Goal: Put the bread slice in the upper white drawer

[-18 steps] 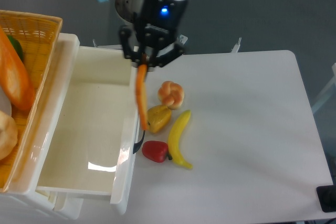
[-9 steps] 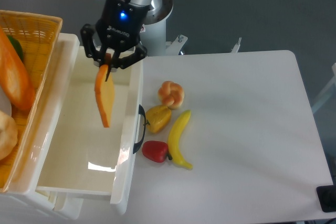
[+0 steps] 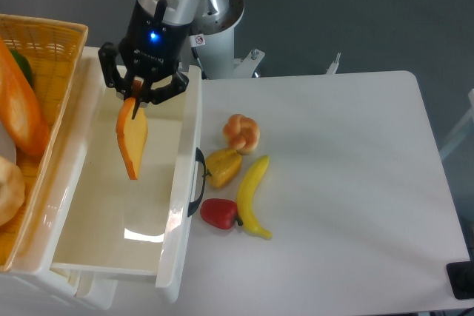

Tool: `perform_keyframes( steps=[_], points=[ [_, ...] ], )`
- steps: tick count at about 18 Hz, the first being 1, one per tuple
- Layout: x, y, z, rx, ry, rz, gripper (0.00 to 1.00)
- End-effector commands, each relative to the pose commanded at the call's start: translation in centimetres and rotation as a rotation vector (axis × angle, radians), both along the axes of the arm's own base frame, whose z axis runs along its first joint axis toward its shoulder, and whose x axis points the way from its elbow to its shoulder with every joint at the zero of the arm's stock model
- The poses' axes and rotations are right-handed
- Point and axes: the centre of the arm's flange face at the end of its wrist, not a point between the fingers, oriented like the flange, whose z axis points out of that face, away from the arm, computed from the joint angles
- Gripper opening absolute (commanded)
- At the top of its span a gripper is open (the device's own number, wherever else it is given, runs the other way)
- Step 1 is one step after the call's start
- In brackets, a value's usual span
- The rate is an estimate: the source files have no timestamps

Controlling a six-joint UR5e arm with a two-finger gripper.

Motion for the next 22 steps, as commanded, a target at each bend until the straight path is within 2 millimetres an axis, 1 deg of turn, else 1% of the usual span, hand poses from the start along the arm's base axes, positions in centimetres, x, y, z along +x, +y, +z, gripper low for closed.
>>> perform_keyframes(
  steps=[2,4,5,6,7,8,9,11,12,13,15,19,22],
  points=[
    [-0.1,0.1,-0.4,-0.011,0.004,-0.001,0.03],
    [-0.2,0.4,-1.3,-0.038,0.009,-0.001,0.04],
    [-0.1,0.5,-1.6,-0.050,0.012,-0.005,0.05],
    [0.2,0.6,-2.1,-0.066,0.019,-0.011,0.09],
    [0.3,0.7,-2.6,-0.079,0.023,-0.015,0.19],
    [0.3,0.8,-2.6,-0.077,0.030,-0.019,0.33],
    [0.3,0.8,-2.5,-0.070,0.041,-0.031,0.50],
    [0.4,0.7,-2.4,-0.058,0.062,-0.067,0.78],
    [0.4,0.7,-2.4,-0.057,0.066,-0.077,0.84],
    [0.4,0.7,-2.3,-0.055,0.068,-0.077,0.84],
    [0.4,0.7,-2.2,-0.052,0.069,-0.078,0.91],
    [0.3,0.4,-1.8,-0.048,0.073,-0.075,0.94],
    [0.2,-0.2,-0.9,-0.037,0.087,-0.063,0.94]
  ],
)
